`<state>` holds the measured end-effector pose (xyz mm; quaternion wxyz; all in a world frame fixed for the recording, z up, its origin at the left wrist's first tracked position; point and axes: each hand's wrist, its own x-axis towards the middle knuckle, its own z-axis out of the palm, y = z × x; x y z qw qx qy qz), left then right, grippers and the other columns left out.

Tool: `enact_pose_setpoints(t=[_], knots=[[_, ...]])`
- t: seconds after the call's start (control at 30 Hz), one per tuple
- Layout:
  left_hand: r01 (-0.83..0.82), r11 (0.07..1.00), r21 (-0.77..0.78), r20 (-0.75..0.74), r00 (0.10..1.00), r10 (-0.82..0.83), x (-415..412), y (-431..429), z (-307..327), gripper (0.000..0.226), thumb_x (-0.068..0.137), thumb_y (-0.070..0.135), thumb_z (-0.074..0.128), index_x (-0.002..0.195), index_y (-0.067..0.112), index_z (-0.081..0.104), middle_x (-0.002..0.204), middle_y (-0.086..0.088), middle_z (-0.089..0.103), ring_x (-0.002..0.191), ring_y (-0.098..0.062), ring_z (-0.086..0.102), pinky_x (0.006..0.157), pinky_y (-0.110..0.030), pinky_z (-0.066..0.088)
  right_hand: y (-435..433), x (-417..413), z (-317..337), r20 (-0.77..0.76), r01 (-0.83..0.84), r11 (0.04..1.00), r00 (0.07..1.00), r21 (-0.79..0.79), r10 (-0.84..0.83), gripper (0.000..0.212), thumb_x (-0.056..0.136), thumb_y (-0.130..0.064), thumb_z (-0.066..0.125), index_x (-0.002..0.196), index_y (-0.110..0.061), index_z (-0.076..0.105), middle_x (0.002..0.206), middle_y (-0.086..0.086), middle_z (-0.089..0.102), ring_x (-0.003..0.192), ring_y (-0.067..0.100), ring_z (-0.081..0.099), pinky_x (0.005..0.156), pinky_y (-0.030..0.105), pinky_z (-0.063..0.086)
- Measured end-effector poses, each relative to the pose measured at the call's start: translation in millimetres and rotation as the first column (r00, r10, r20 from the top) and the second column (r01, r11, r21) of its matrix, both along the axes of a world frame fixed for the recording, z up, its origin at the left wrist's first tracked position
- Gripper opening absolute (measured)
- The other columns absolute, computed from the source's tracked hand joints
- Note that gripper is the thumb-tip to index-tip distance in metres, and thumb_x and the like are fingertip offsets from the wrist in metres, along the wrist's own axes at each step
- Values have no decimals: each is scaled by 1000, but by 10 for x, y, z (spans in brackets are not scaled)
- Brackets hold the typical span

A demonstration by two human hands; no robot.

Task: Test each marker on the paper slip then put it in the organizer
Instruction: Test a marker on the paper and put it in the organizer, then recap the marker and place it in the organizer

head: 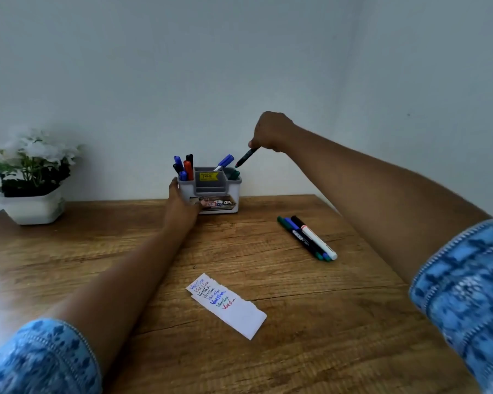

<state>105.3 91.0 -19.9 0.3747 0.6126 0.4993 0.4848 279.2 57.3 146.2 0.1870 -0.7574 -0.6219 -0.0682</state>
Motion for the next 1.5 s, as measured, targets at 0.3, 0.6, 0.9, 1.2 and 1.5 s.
enact_pose_setpoints(t=[0.3, 0.6, 0.9, 1.2, 1.5], knots=[[-38, 998, 47, -96, 994, 42, 21, 90, -58, 78, 90, 8, 64, 150, 18, 16, 147, -9, 42, 130, -29, 46, 102, -41, 43, 405, -170, -243, -164, -12, 995, 986, -104, -5, 26, 77, -14, 70, 63, -13, 49, 61, 3, 56, 55, 16, 50, 51, 25, 42], [-47, 997, 65, -155, 986, 57, 13, 57, -66, 75, 91, 11, 63, 149, 17, 16, 145, -10, 44, 128, -31, 48, 100, -41, 44, 263, -95, -502, -403, -99, 995, 912, -22, 82, 35, 92, -33, 55, 106, -2, 55, 88, 9, 55, 85, 24, 56, 67, 34, 52], [-19, 997, 74, -178, 984, 32, 3, 2, -51, 79, 90, 12, 64, 150, 17, 13, 146, -11, 43, 127, -32, 48, 100, -41, 43, -1003, 271, -954, -223, -27, 999, 974, 25, 32, 20, 86, -34, 61, 93, -16, 66, 93, 0, 67, 86, 15, 59, 72, 28, 45], [-13, 1000, -6, -251, 968, 11, -46, -69, -54, 87, 89, 13, 66, 152, 18, 6, 149, -13, 37, 132, -33, 43, 105, -46, 42, -1284, 463, -1302, 82, 182, 956, 983, -232, -167, 25, 78, -37, 70, 94, -18, 67, 94, 0, 66, 85, 16, 60, 65, 28, 47], [-66, 992, -106, -310, 950, 30, -159, -301, -35, 89, 91, 24, 65, 153, 15, 2, 155, -15, 27, 133, -37, 41, 105, -50, 41, -1270, 330, -1335, -28, 87, 979, 995, -183, -93, 19, 78, -34, 68, 81, -16, 63, 81, -1, 62, 81, 18, 61, 67, 33, 47]])
